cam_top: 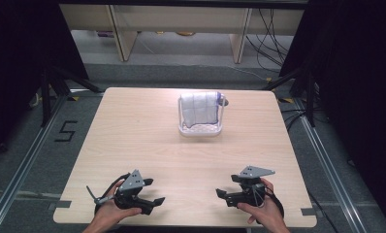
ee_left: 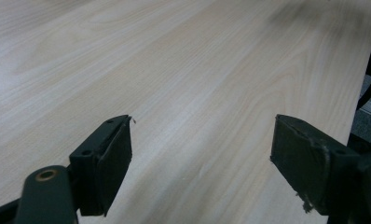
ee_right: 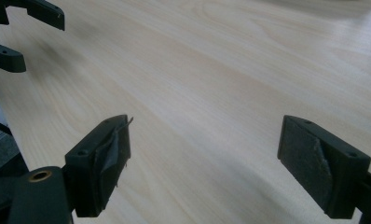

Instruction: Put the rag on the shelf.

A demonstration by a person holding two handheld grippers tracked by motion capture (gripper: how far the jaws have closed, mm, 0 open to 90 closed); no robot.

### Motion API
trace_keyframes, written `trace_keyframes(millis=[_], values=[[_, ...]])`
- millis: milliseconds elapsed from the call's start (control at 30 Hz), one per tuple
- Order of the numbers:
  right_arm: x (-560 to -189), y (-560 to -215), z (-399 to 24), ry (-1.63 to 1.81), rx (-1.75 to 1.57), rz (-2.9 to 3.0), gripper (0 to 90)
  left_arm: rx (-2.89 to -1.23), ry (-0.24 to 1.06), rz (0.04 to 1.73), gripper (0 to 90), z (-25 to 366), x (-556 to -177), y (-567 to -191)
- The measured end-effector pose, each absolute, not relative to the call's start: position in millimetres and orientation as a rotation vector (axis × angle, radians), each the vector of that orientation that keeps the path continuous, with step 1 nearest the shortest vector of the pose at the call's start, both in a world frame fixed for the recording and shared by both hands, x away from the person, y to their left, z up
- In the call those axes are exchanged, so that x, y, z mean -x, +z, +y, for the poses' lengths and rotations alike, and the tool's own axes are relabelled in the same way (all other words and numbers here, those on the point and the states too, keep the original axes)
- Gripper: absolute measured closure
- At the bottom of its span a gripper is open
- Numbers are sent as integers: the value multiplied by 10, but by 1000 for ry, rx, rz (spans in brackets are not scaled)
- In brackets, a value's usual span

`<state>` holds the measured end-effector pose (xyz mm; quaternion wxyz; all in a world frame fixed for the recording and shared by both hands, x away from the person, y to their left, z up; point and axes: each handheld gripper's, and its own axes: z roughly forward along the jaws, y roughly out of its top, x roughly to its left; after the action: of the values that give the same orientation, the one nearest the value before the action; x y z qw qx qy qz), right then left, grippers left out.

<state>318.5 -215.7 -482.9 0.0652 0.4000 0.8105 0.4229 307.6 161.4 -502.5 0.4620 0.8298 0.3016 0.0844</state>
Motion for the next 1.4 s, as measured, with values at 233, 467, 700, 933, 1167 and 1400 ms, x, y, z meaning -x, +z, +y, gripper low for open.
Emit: trace_keyframes(millis=[233, 467, 700, 933, 1167, 1400], values=[[-3080, -4852, -2186, 1220, -1195, 2448, 169, -2044, 232, 726, 191, 1596, -2961, -5047], [-2976, -4892, -2171, 1175, -1162, 2484, 168, -2080, 244, 713, 188, 1589, -2872, -5055], [-2901, -4930, -2153, 1133, -1118, 2528, 169, -2107, 240, 710, 187, 1559, -2817, -5084], [-2881, -4945, -2127, 1111, -1123, 2524, 169, -2117, 259, 709, 188, 1591, -2837, -5076], [-2889, -4944, -2130, 1096, -1113, 2542, 169, -2095, 252, 719, 188, 1563, -2835, -5092], [-2907, -4974, -2129, 1128, -1089, 2508, 169, -2112, 250, 729, 189, 1573, -2858, -5102]])
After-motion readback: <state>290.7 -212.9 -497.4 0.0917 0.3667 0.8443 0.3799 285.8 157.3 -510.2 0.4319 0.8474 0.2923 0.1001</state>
